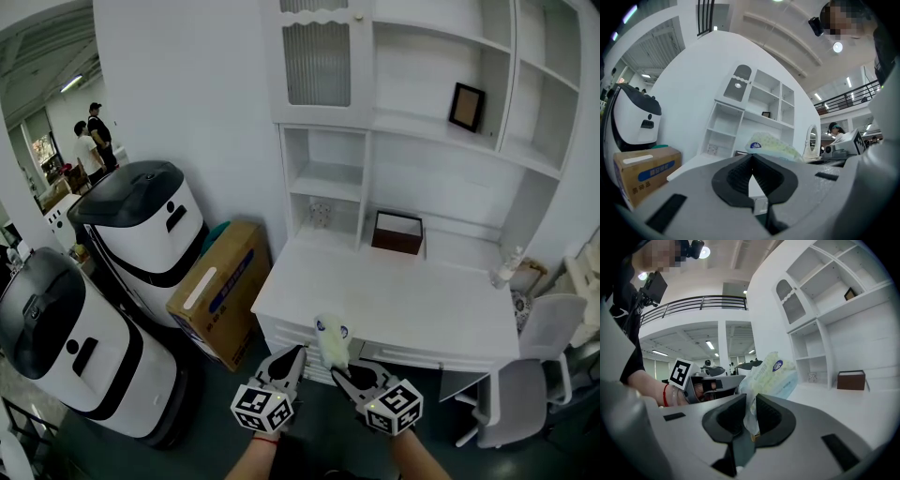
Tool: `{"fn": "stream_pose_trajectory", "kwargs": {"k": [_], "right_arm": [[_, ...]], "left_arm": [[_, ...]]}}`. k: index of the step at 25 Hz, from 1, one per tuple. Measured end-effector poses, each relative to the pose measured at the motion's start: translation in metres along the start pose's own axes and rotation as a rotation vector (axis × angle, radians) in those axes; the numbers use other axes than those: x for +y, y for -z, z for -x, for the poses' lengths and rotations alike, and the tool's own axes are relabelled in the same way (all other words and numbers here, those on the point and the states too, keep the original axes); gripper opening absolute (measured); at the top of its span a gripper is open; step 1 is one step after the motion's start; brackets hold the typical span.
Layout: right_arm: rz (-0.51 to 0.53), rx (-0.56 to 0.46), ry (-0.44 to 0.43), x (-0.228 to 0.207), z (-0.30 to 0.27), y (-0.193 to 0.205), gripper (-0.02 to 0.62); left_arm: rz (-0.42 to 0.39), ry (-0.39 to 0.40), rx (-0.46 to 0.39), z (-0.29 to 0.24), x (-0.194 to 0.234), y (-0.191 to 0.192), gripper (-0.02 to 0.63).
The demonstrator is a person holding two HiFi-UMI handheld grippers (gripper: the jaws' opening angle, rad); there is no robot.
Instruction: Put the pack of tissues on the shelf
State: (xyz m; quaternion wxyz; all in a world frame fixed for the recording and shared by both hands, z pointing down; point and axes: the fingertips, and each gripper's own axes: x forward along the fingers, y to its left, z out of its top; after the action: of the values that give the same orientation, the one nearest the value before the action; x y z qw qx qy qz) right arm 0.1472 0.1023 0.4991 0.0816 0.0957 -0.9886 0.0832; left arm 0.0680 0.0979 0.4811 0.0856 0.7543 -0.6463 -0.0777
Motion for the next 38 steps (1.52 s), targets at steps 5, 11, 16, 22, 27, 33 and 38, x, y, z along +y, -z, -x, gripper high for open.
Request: {"fn": "stream_pose_trajectory", "kwargs": {"k": [5,11,16,22,27,33,38], "right_arm": [[0.004,-0.009,0.039,-0.025,-0.036,-0.014,0.055],[-0.015,-0.012,0.102,-0.048,-0.092,-0.032,0.055],[-0.034,-0.008,0.151,-0.064,-0.130,-0.041,0.055],[-0.047,-0.004,0.207,-0.078,-0.163,-0.049,0.055],[-0.051,-0.013,0.258,-0.091,-0.187,-0.056,0.055],[-0.057,-0.030,0.305,-0.104,-0.213,-0.063,0.055],[-0.067,-0.028,0.321,-0.112,-0.225,-0.061,0.055]], "left_arm": [[-0.004,0.057,0.004,-0.037,0.031,-0.011,0.006],[-0.008,0.140,0.030,-0.077,0.082,-0.028,0.006],[0.003,0.191,0.052,-0.101,0.117,-0.037,0.006],[0.019,0.242,0.072,-0.122,0.151,-0.041,0.006],[0.018,0.293,0.074,-0.139,0.172,-0.048,0.006],[0.022,0.338,0.086,-0.156,0.196,-0.048,0.006],[0.033,0.350,0.090,-0.167,0.209,-0.043,0.006]]}}
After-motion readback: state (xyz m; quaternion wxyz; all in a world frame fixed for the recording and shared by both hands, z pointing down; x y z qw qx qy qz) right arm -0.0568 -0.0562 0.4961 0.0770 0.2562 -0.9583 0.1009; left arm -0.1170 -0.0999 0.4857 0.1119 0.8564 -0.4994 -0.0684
